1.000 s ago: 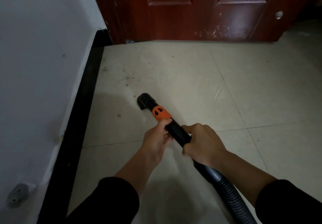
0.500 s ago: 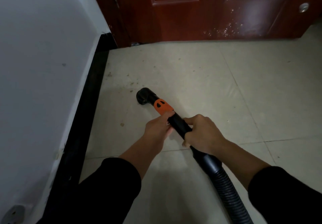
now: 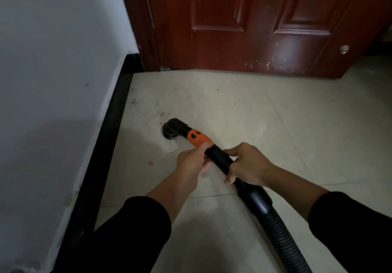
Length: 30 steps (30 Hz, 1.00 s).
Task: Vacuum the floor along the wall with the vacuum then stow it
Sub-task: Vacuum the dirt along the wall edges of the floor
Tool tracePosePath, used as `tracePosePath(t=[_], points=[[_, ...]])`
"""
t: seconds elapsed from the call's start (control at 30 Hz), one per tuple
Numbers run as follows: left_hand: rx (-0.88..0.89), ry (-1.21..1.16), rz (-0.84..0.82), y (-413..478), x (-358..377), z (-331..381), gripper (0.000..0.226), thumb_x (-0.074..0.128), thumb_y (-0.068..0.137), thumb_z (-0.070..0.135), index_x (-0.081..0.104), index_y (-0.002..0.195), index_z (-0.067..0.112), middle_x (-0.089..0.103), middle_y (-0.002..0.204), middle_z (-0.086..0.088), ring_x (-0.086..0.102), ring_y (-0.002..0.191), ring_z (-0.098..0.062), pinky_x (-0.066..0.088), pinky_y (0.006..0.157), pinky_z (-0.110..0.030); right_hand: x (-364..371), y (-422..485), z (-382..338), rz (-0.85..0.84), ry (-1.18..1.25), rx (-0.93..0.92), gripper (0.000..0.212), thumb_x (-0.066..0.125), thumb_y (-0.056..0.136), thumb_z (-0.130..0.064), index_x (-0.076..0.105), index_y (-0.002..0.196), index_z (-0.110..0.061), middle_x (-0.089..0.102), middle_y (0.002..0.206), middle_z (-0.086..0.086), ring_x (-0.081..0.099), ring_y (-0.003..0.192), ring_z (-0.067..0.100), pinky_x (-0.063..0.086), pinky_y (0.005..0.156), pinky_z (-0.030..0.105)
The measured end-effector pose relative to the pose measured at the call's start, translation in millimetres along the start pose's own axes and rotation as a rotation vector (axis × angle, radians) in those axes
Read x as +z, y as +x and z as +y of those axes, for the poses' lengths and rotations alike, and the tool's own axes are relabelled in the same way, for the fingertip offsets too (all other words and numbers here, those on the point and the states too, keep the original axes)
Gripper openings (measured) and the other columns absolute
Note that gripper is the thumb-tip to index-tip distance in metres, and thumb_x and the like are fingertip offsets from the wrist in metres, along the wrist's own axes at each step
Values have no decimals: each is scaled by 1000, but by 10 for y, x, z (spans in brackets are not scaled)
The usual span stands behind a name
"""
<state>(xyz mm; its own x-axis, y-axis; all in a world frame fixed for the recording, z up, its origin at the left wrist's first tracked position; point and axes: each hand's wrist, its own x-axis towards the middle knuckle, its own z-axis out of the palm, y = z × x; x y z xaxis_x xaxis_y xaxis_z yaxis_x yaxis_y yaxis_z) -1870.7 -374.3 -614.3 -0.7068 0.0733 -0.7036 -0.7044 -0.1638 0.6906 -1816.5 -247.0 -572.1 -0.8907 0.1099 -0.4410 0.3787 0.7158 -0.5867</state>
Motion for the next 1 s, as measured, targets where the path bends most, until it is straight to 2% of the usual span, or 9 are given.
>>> tracePosePath(t=[0.2,0.3,0.5,0.7,0.83,1.0], points=[[-13,7,-52,-85,-96,-59,18,76,81,19,66,81,5,73,80,-9,70,82,-14,55,78,-24,-4,-146,-38,-20,-62,4,56,80,60,-10,71,113,-23,72,78,6,67,81,20,53,73,29],[-20,11,-77,-142,-116,-92,17,75,82,18,65,82,4,73,85,-11,70,85,-16,55,76,-24,-13,-216,-23,-39,-79,-1,60,81,62,-11,68,119,-23,70,74,4,67,80,20,52,73,29],[-19,0,-86,-279,-204,-121,16,74,83,17,66,85,3,74,86,-12,71,81,-14,56,72,-21,23,-275,-10,-71,-117,-19,58,81,62,-14,69,117,-29,68,68,0,67,72,18,50,64,26],[-20,2,-79,-351,-292,-140,17,74,82,19,69,87,4,75,88,-11,72,83,-13,55,72,-20,54,-287,-32,-100,-127,-56,62,82,62,-14,67,120,-29,71,72,0,69,73,16,53,67,25],[0,-30,-57,-416,-347,-173,15,73,83,19,69,88,5,75,91,-11,72,85,-14,55,70,-18,61,-287,-44,-134,-115,-74,62,82,61,-11,69,119,-29,69,64,-4,68,64,13,52,62,23],[40,-64,-63,-488,-395,-215,13,72,84,18,69,89,6,75,91,-11,72,87,-15,56,74,-19,71,-292,-48,-155,-123,-95,62,82,59,-11,69,118,-28,71,67,-1,69,66,15,58,72,31]])
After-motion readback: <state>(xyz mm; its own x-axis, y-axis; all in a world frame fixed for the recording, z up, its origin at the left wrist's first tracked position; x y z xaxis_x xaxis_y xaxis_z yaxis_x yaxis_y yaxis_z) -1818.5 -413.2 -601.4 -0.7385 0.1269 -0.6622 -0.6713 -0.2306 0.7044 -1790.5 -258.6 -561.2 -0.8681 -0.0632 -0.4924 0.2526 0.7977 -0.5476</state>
